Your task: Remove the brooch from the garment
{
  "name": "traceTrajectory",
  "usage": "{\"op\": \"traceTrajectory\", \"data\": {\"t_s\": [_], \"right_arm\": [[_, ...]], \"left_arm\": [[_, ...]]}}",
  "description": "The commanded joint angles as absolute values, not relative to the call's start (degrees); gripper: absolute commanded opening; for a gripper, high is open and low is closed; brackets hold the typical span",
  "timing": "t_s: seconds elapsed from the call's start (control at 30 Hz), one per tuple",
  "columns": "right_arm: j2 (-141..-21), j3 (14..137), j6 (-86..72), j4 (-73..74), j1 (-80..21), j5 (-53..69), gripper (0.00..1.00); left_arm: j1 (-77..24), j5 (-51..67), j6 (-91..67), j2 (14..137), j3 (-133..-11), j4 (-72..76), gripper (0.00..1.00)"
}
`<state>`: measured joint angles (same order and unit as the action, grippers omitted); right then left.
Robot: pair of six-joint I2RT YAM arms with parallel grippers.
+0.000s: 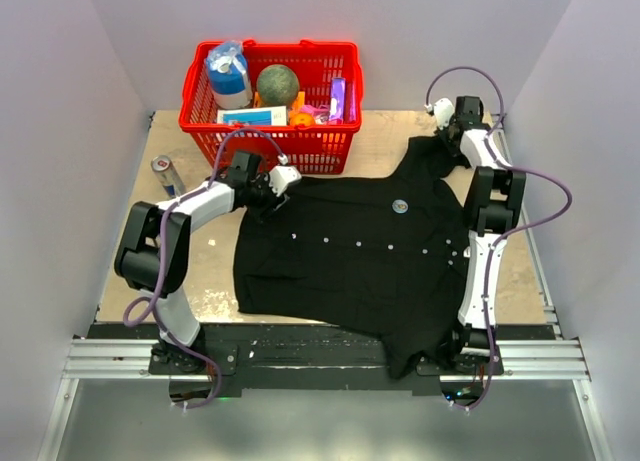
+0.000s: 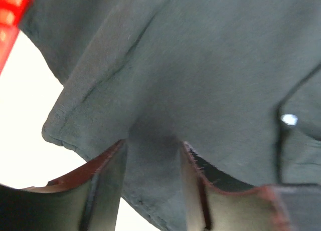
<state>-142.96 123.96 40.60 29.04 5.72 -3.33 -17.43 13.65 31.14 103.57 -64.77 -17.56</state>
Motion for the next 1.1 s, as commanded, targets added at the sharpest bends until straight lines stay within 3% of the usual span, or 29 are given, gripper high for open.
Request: {"op": "traceTrajectory", "data": {"t_s": [0.0,0.07,0.1,0.13,0.27,0.4,0.57,0.67,0.87,1.07], "right_arm": [[-136.7,117.0,33.6,12.3,5.7,-9.9,0.00],[-131.6,113.4,29.5,8.4,6.0,-8.5,0.18],[-130.2,111.3,28.3,8.5,5.9,-5.7,0.36],[-128.7,111.1,24.9,10.7,6.0,-4.0,0.42],[-118.6,108.4,16.9,16.6,5.9,6.5,0.50],[-108.7,94.1,12.3,15.0,5.8,18.0,0.59],[-104.2,87.2,8.9,21.3,5.7,31.0,0.51],[-102.3,78.4,7.8,20.6,5.7,34.0,0.42],[-103.3,72.8,6.7,22.6,5.7,39.5,0.31],[-108.6,72.2,7.6,22.7,4.9,43.5,0.38]], "left_arm": [[-20.9,22.4,31.8,97.1,-67.0,-13.3,0.56],[-25.0,23.5,32.1,99.7,-71.1,-15.1,0.59],[-26.5,24.2,33.0,101.1,-75.7,-16.5,0.60],[-27.9,23.7,33.3,102.6,-77.9,-17.4,0.61],[-33.7,24.0,31.0,112.0,-88.7,-16.3,0.64],[-35.9,28.0,29.4,119.2,-96.4,-13.2,0.64],[-40.1,28.1,29.9,126.7,-101.8,-9.6,0.61],[-41.5,27.1,27.2,129.9,-105.6,-7.8,0.59],[-41.8,26.5,16.2,135.1,-109.7,-3.8,0.58],[-42.1,28.0,9.3,136.7,-108.0,-2.8,0.59]]}}
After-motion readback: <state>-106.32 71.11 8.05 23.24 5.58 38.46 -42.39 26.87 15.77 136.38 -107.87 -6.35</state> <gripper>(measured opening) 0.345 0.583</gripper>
